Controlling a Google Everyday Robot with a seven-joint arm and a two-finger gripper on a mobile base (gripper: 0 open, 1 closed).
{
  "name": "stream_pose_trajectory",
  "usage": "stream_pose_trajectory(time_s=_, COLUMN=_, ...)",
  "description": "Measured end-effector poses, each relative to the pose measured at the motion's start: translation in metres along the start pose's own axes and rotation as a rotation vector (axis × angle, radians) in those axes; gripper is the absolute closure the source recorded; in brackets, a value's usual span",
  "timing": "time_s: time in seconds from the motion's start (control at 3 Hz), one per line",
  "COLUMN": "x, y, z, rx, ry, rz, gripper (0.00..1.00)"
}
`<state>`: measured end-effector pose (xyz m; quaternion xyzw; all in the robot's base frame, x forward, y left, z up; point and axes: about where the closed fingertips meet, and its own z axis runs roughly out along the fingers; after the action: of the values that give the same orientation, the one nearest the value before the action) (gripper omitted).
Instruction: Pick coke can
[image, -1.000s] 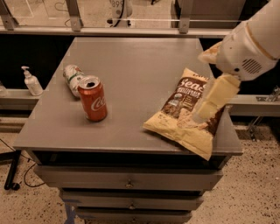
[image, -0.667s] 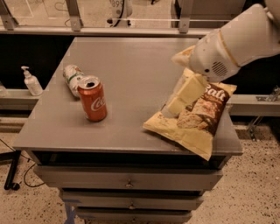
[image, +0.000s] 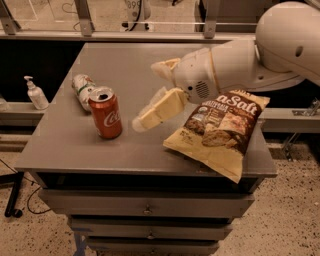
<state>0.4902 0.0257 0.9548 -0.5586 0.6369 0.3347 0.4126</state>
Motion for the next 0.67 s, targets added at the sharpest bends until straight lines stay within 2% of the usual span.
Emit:
stream_pose_trajectory(time_s=0.33, x=-0.0132, y=0.0051, z=0.0073, rx=-0.011, ry=-0.03, rz=-0.009, gripper=0.0)
stream_pose_trajectory(time_s=0.67, x=-0.0122, y=0.005, z=0.0069, rx=-0.01, ry=-0.028, rz=-0.008, gripper=0.0)
